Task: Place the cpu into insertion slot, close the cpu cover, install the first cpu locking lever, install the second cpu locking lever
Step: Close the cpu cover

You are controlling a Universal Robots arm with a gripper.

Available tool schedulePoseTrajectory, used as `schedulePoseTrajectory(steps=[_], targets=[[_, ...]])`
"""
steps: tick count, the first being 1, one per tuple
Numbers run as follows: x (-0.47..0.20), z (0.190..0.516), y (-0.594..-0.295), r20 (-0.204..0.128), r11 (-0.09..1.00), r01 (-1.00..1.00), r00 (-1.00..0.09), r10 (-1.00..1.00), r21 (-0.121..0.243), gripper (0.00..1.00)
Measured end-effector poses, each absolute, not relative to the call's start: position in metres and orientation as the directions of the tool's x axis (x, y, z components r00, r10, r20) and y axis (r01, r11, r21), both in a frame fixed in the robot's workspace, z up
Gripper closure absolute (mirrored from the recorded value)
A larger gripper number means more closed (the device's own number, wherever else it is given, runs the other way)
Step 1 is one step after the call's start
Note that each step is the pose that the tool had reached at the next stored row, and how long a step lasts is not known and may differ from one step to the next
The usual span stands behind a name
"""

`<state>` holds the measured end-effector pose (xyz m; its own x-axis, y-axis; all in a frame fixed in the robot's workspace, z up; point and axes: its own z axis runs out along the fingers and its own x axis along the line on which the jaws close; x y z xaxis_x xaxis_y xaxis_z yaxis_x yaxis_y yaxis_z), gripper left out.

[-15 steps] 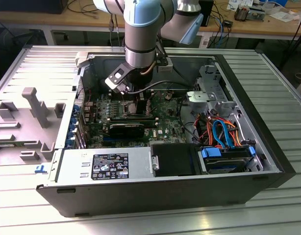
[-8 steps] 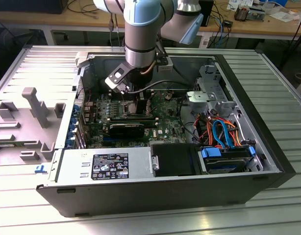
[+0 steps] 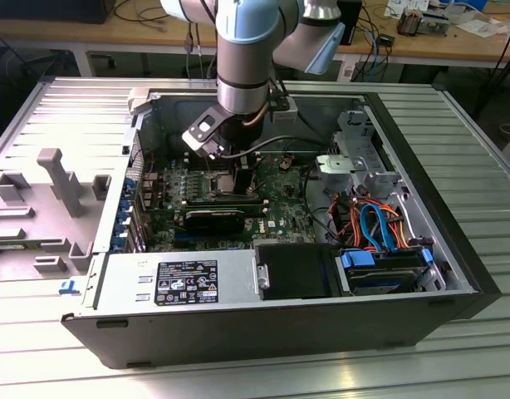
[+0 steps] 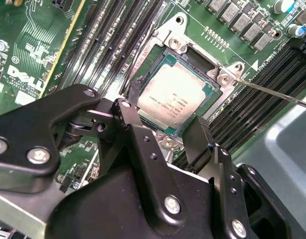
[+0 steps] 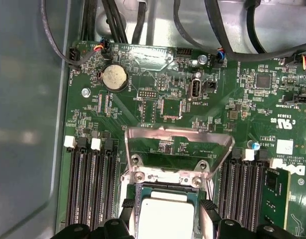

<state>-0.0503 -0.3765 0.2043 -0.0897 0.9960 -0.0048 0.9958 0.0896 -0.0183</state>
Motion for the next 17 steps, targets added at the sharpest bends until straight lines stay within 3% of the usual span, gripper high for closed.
schedulePoseTrajectory(steps=[17], targets=[[-0.0484, 0.2117, -0.3705, -0.005, 0.091, 0.996, -0.091, 0.996, -0.020, 0.38]])
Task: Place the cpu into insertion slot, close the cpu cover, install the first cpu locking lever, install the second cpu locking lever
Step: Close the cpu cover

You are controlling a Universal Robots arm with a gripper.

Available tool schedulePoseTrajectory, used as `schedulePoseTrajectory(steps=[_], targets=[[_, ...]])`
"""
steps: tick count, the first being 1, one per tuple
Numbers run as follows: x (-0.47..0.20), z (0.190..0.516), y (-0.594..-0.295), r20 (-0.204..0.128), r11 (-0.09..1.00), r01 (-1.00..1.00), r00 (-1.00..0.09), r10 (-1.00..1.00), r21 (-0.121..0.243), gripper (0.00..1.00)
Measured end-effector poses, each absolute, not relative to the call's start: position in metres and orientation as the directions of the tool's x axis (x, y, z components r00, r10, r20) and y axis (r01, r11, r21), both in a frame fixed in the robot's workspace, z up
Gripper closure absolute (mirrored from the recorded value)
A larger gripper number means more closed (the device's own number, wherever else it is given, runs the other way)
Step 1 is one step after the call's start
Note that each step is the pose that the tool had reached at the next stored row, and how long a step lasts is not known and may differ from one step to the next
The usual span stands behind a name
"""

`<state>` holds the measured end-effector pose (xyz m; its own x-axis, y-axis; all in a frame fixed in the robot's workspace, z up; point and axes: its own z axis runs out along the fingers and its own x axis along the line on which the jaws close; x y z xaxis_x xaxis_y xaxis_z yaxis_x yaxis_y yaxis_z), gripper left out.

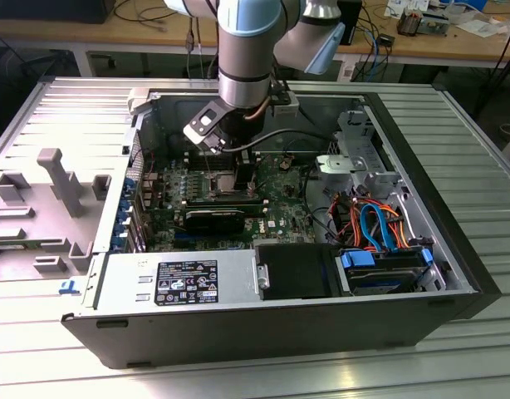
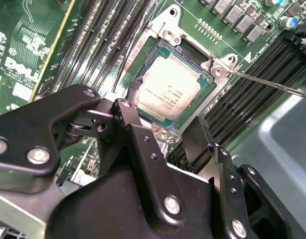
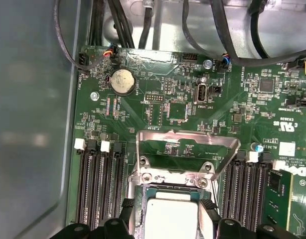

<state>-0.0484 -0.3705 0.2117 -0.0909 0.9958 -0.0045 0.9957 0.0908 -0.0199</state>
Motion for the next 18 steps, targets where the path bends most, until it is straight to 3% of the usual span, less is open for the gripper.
schedulePoseTrajectory(steps=[8, 10, 13, 14, 15, 18], targets=[[-0.048, 0.228, -0.370, -0.007, 0.091, 0.996, -0.091, 0.996, -0.020, 0.40], [-0.048, 0.234, -0.370, -0.007, 0.091, 0.996, -0.091, 0.996, -0.020, 0.58], [-0.048, 0.235, -0.370, -0.007, 0.091, 0.996, -0.091, 0.996, -0.020, 0.71], [-0.048, 0.235, -0.371, -0.007, 0.091, 0.996, -0.091, 0.996, -0.020, 0.83], [-0.048, 0.235, -0.372, -0.007, 0.091, 0.996, -0.091, 0.996, -0.020, 0.89], [-0.048, 0.236, -0.375, -0.007, 0.091, 0.996, -0.091, 0.996, -0.021, 0.89]])
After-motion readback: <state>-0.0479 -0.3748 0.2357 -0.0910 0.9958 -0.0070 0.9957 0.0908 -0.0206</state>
